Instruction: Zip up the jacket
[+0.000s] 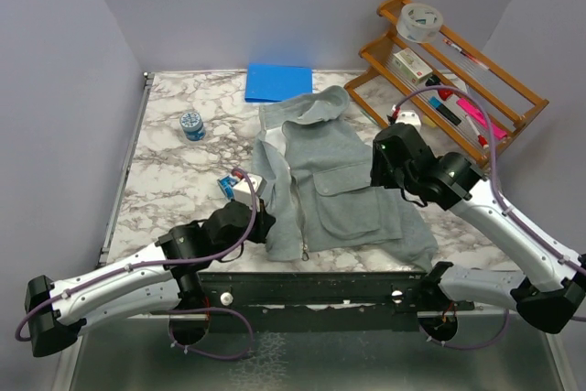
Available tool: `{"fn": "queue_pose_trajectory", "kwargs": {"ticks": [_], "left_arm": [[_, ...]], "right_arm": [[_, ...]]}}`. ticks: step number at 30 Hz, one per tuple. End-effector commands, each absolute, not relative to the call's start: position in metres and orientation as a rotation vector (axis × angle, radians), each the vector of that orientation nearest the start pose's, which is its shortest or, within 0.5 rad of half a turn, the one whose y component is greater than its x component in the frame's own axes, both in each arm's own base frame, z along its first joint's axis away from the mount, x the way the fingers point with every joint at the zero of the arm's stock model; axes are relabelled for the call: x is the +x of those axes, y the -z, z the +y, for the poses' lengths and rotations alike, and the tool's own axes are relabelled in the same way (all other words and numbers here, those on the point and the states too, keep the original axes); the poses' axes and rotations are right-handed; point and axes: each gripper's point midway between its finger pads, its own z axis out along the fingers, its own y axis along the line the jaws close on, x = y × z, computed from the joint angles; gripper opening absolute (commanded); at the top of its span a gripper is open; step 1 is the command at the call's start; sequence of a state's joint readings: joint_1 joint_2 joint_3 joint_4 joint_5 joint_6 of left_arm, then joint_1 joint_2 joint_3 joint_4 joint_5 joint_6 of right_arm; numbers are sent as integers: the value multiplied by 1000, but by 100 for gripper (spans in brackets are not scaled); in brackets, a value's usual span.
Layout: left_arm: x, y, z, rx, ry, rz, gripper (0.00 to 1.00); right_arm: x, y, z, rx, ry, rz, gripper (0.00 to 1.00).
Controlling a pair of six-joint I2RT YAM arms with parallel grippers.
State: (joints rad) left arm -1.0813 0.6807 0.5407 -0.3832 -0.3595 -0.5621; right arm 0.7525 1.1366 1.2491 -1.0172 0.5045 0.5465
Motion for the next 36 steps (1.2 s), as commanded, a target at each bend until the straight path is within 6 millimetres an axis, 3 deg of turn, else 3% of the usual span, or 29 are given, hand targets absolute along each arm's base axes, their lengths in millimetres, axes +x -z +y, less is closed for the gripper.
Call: {"fn": "queue_pose_trajectory", "kwargs": {"ticks": [1,6,10,20,22,24,27,33,36], "left_arm": [[165,-143,-202,240,589,2106,0],[167,-133,-188,168,521,2137,0],[166,-126,-187,156,522,2148,0],[164,-125,-194,164,568,2142,0],[164,-124,-196,164,577,2142,0],[164,-123,-197,164,581,2144,0],[161,-124,-201,193,608,2138,0],[150,-129,-225,337,754,2095,0],[145,-124,-234,397,778,2114,0]], "right_arm": [[231,-225,200,-186,-411,2352,53],[220,-188,256,-282,-569,2409,64],[221,-149,279,-322,-540,2471,68],[256,-52,265,-351,-130,2561,70],[260,-37,260,-361,-62,2568,65],[262,-27,254,-357,-5,2567,52],[264,-39,248,-340,6,2535,24],[251,-98,241,-335,-162,2437,5],[238,-109,224,-369,-125,2455,1]]}}
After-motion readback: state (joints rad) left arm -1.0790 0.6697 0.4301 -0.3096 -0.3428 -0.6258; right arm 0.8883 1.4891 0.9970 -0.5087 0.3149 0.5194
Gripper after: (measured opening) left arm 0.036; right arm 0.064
